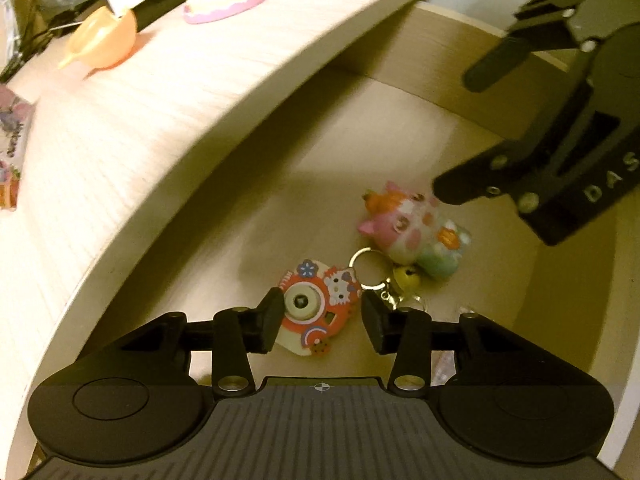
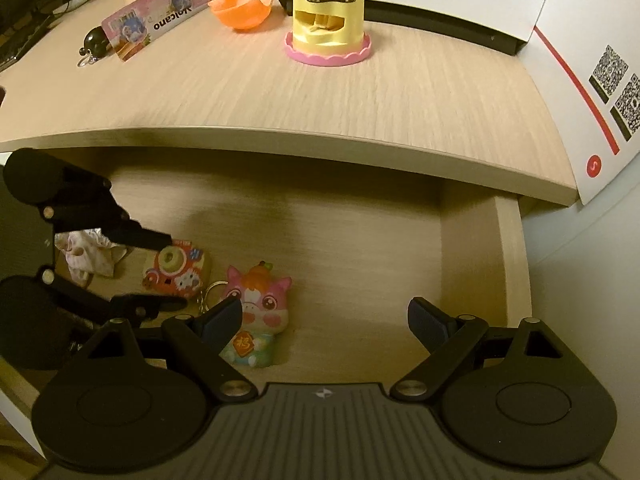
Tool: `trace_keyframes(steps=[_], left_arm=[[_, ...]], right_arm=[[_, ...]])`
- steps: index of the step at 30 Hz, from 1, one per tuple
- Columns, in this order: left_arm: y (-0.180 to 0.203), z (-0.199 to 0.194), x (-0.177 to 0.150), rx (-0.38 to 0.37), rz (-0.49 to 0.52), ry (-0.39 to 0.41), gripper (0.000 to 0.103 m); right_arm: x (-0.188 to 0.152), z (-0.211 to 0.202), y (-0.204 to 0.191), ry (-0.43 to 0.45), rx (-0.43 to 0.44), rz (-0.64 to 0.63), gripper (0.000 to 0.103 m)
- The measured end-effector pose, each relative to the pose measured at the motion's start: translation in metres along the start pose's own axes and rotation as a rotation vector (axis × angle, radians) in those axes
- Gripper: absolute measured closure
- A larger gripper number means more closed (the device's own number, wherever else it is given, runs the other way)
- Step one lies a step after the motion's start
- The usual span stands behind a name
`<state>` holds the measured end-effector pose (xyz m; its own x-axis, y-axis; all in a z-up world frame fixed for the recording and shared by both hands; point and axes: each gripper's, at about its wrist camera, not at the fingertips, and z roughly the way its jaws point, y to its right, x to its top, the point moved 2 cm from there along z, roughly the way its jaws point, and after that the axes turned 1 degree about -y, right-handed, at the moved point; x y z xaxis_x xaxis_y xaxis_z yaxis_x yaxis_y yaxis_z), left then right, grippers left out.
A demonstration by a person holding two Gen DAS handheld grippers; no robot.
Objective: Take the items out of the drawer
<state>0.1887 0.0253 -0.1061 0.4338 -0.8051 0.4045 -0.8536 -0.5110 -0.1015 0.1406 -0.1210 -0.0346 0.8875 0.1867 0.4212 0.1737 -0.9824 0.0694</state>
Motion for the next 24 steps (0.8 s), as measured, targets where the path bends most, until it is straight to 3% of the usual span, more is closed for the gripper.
trace_keyframes(steps=[6,9,11,13,15,19,24], left_arm=[[0.0,0.002,0.0,0.098,0.063,-0.01,0.055],[-0.004,0.001,0.001,0.082,0.049,-0.007,0.045],[-0.009,0.001,0.002,0.037,0.011,-0.006,0.034],[-0.014,-0.002,0.002,0.001,-0.027,0.002,0.031],[-0.018,-0.005,0.002,-0.022,-0.043,0.012,0.032],[-0.019,-0.012,-0.003,0.041,0.006,0.033,0.052],[-0.009,-0.017,-0.012,0.055,0.025,0.05,0.049]], right_arm=[[0.001,-0.001,0.0,0.011,-0.02,-0.011,0.012],[-0.001,-0.001,0.0,0.01,-0.023,-0.015,0.013],[-0.001,0.0,-0.001,0.008,-0.025,-0.018,0.012],[-0.002,0.0,0.0,0.007,-0.026,-0.022,0.012],[-0.002,0.0,0.0,0.008,-0.027,-0.024,0.012],[-0.002,0.002,0.001,0.008,-0.032,-0.029,0.012],[-0.003,0.005,0.002,-0.002,-0.033,-0.027,0.012]])
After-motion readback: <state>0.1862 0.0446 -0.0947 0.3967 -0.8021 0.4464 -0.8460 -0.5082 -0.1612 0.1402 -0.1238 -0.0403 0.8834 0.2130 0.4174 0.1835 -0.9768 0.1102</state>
